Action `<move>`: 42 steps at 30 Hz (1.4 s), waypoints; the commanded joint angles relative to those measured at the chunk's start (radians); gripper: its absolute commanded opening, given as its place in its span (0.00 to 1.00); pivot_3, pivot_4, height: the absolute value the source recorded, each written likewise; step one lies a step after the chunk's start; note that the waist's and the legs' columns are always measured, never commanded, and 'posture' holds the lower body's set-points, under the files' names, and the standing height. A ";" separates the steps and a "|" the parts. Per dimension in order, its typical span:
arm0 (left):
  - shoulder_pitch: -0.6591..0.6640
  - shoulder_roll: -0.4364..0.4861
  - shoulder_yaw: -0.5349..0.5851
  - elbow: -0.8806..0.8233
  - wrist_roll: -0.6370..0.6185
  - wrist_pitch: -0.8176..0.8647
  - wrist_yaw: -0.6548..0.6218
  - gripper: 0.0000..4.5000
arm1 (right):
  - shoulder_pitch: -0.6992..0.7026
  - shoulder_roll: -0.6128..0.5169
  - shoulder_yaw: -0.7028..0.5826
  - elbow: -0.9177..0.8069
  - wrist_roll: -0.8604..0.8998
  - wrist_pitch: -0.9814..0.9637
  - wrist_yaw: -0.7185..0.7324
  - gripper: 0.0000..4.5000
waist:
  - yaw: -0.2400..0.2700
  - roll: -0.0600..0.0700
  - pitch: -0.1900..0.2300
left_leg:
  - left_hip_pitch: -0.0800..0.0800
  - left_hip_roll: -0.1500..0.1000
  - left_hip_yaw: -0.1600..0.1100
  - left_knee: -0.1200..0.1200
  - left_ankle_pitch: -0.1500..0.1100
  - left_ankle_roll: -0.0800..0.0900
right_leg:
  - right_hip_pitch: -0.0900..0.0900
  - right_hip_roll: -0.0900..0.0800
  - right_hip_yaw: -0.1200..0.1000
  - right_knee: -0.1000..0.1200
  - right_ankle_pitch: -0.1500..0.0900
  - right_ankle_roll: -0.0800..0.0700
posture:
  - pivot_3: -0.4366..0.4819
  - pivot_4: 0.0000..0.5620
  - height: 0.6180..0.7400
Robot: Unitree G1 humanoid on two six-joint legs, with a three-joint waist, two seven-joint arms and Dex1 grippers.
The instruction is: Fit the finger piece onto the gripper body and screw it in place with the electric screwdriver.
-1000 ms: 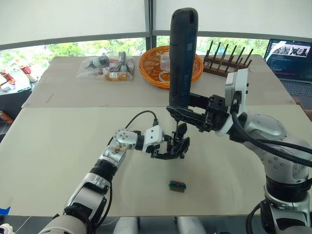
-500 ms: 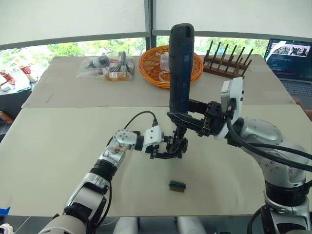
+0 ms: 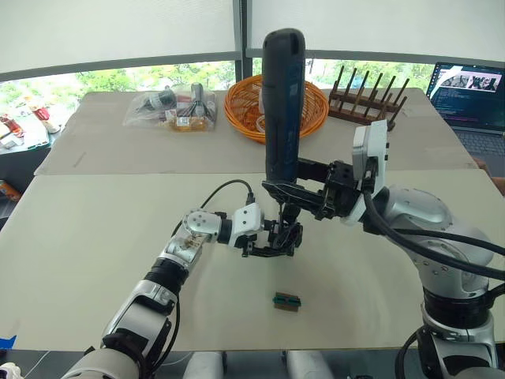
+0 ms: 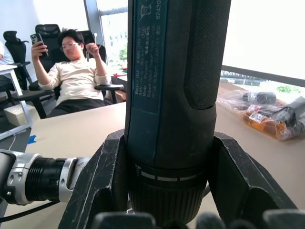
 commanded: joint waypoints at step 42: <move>-0.005 0.016 0.018 -0.019 0.000 -0.003 0.006 0.51 | 0.009 0.001 0.006 -0.019 -0.031 -0.078 0.040 0.43 | 0.000 0.000 0.000 | 0.000 0.000 0.000 0.000 0.000 0.000 | 0.000 0.000 0.000 0.000 0.000 0.000 | 0.48 0.27 1.00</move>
